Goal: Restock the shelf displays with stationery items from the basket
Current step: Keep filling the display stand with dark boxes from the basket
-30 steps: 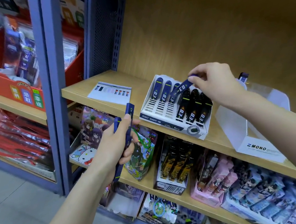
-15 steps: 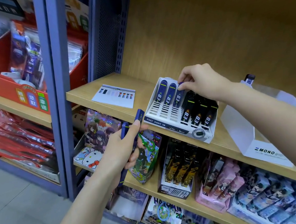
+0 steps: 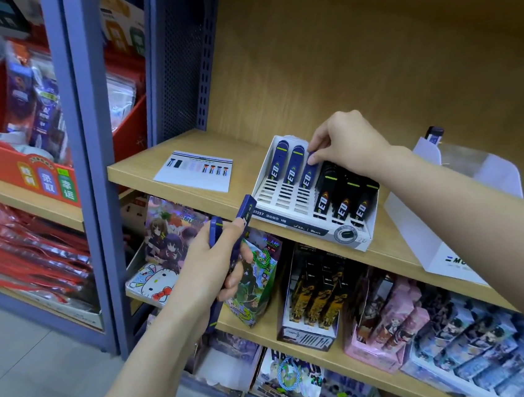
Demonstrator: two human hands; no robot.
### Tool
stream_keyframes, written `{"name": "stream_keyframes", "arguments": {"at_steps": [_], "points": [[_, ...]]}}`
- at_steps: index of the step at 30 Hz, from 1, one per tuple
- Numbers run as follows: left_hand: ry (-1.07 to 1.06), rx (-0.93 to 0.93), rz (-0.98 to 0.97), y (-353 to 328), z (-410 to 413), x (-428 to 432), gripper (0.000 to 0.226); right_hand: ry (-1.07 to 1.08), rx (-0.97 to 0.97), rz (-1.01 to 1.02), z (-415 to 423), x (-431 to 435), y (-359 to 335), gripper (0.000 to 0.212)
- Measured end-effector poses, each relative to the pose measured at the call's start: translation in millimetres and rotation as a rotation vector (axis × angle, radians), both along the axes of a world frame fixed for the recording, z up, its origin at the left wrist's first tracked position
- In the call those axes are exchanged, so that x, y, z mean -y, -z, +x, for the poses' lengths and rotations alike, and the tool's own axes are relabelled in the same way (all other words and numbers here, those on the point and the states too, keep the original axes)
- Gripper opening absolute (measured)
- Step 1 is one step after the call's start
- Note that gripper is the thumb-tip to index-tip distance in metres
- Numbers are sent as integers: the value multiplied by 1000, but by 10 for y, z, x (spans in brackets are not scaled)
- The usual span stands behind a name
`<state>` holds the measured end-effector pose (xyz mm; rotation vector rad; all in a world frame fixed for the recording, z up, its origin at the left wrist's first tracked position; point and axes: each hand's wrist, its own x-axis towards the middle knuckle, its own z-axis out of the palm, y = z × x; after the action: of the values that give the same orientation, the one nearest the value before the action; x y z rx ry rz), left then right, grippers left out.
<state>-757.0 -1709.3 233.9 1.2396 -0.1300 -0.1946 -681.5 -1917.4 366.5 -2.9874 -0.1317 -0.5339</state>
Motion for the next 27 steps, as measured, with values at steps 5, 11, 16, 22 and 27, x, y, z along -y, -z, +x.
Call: {"name": "stream_keyframes", "arguments": {"at_steps": [5,11,16,22,27], "points": [[-71,48,30,64,66,9,26,10,77,-30,-111,-40,16,17],[-40,75,11,15,-15,15,24,-174,88,174,-630,-417,209,26],[25,99,40,-11,-73,56,22,-307,-122,251,-925,-592,413,8],[-21,153,27,-70,-136,67,15,-169,-194,851,-1029,-427,524,9],[-71,148,29,-90,-153,84,12,-146,-324,715,-1196,-305,711,8]]}}
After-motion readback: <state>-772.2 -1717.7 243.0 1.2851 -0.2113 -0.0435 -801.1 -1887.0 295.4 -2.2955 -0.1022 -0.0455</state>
